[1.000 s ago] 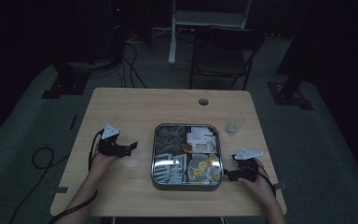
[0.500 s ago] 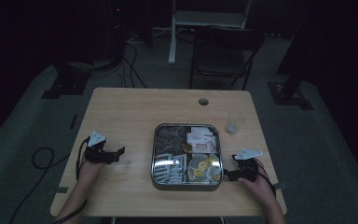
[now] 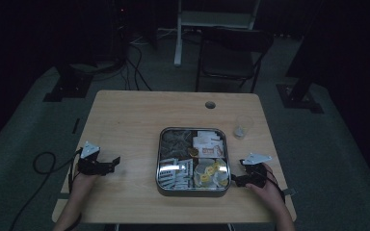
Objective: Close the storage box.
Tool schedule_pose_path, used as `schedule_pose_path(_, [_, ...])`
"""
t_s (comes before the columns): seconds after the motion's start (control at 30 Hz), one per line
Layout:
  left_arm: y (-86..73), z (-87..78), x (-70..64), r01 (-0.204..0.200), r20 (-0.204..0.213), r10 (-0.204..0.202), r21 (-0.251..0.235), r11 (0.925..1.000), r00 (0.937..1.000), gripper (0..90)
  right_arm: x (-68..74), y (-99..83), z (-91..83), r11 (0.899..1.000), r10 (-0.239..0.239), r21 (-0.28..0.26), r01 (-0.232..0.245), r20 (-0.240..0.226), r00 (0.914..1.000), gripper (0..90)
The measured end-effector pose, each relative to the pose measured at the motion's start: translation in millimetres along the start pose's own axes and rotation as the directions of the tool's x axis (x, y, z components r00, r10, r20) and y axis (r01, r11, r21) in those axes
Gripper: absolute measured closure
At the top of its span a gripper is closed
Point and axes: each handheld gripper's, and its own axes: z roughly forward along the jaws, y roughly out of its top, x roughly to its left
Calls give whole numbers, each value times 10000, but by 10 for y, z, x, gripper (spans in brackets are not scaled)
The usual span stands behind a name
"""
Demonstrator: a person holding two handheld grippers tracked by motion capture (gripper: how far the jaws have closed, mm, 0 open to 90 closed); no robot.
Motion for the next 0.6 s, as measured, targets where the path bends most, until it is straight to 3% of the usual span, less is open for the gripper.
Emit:
schedule_pose_path(0.3, [-110,-122,42,326,-510,-323,62,9994,9982,4,0,0,0,10000,7,-2,-7,0,10000,169])
schedule_pose_path(0.5, [-160,-175,26,445,-957,-417,275,9986,9945,4,0,0,1,10000,-3,-9,3,-3,10000,169])
schedule_pose_path(0.6, [-185,-192,27,546,-1373,-488,389,9978,9893,4,0,0,0,10000,-6,-4,6,2,10000,168])
